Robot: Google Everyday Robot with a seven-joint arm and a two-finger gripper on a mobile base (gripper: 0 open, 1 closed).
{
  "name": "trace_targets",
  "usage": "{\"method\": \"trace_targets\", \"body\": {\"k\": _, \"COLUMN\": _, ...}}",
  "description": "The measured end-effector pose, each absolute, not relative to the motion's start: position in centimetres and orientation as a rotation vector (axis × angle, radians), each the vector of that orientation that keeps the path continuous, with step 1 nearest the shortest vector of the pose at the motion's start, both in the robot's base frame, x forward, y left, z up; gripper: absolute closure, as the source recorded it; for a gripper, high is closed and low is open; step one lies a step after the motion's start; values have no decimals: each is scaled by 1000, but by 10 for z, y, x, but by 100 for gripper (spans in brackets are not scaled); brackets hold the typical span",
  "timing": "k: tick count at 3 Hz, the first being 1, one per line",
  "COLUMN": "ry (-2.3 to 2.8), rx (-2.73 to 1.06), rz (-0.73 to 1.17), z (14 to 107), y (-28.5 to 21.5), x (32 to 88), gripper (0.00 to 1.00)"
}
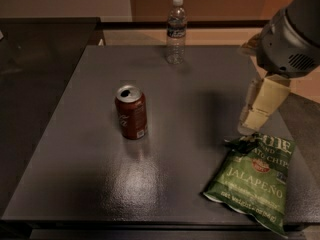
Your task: Move coke can near water bottle
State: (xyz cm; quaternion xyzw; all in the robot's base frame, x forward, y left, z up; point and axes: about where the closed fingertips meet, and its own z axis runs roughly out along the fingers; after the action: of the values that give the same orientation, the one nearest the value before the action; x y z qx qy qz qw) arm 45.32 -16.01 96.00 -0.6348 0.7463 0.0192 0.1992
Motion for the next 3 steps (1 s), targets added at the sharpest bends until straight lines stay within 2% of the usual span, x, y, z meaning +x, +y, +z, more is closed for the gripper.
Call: {"method": "trace_targets", "body": {"k": 3, "ry": 1888, "rx": -1729, "rz": 313, "z": 922, "y": -58, "x": 476, "gripper": 0}}
